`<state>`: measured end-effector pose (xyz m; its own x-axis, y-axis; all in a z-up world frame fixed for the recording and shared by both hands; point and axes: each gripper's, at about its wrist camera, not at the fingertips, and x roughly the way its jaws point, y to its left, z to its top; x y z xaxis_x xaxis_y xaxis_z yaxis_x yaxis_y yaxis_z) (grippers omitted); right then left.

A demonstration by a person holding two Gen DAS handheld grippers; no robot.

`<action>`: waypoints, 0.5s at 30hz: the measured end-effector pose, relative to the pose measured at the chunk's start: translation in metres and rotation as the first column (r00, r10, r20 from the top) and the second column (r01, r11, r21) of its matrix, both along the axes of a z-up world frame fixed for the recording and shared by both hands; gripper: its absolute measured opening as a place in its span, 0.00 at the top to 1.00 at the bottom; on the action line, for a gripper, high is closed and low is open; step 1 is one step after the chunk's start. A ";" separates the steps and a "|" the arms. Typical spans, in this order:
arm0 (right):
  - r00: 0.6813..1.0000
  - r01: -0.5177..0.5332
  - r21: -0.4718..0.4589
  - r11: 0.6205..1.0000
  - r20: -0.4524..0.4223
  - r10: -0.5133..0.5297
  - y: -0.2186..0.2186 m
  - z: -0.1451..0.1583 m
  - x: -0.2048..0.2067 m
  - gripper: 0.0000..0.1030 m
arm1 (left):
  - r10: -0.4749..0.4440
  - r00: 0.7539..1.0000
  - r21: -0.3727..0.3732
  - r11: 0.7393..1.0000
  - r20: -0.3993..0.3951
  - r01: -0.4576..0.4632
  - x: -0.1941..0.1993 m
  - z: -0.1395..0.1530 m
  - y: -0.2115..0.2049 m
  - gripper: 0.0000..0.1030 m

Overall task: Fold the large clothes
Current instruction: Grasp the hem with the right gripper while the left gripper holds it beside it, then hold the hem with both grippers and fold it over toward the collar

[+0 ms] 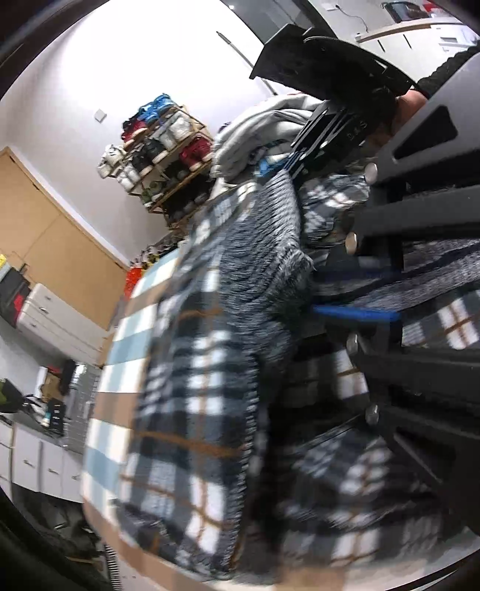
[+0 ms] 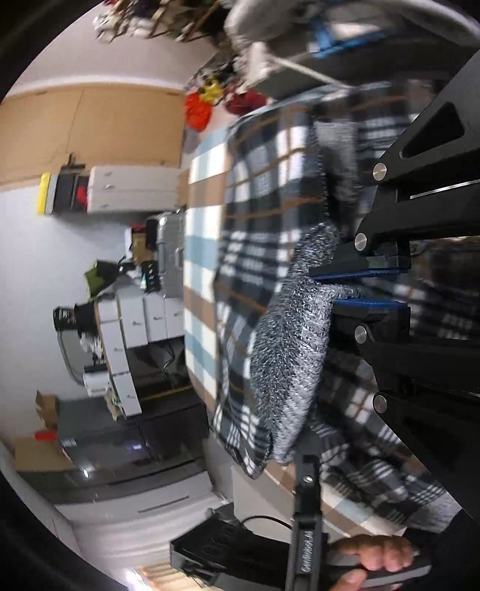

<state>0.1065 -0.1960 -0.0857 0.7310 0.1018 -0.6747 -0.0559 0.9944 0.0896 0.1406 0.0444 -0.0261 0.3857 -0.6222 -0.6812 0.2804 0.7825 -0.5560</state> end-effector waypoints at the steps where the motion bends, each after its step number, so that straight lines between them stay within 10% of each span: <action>1: 1.000 0.001 0.002 1.000 -0.010 -0.001 0.000 -0.004 -0.003 0.96 | -0.004 1.000 0.010 1.000 -0.005 0.004 -0.005 0.000 -0.001 0.99; 15: 0.983 -0.098 0.141 0.985 -0.140 0.118 0.006 -0.027 -0.024 0.92 | -0.057 0.989 0.187 0.982 0.137 0.031 -0.009 0.037 -0.006 0.97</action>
<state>0.0824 -0.1900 -0.1131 0.6041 0.2708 -0.7495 -0.1390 0.9619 0.2355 0.1316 0.0380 0.0111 0.4613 -0.5098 -0.7262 0.3823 0.8528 -0.3558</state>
